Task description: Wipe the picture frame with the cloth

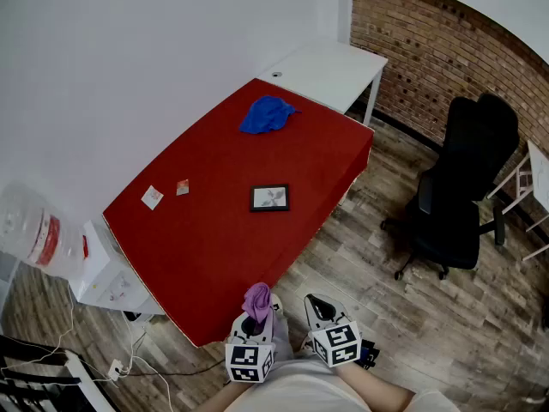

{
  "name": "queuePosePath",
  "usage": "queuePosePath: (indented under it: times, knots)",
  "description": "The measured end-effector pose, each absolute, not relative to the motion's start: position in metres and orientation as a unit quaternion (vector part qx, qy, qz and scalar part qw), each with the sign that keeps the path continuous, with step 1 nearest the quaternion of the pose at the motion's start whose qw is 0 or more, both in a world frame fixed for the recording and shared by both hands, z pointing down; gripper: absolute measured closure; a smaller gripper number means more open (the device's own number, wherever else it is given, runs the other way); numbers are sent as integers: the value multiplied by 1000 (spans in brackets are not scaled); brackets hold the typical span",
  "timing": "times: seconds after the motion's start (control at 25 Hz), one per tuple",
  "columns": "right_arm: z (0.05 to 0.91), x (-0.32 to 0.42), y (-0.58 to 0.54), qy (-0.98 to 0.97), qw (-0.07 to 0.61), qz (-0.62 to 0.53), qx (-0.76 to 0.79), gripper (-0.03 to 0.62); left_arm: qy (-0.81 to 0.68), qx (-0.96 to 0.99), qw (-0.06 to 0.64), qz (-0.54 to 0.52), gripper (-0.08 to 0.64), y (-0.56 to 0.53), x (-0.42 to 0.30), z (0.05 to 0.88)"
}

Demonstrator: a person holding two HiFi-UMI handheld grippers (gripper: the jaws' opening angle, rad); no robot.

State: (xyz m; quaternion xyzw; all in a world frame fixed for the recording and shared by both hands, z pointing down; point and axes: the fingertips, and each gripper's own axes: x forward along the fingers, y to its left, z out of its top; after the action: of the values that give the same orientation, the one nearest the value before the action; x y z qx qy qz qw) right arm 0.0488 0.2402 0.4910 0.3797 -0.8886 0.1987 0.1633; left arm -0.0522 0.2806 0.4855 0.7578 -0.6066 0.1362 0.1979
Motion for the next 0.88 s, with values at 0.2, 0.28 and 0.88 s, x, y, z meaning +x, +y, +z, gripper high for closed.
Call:
queuePosePath:
  times: [0.2,0.28,0.88]
  knots:
    - [495,29,200,-884,165,193,392,589,-594,768,195,140,499,232,-73,490]
    - [493,24,177,-881,163,192,401,588,-588,774,191,140,499,208,-81,489]
    - [474,-25,57,-867,163,171,439,589,-567,792,182,136,499,87,-138,478]
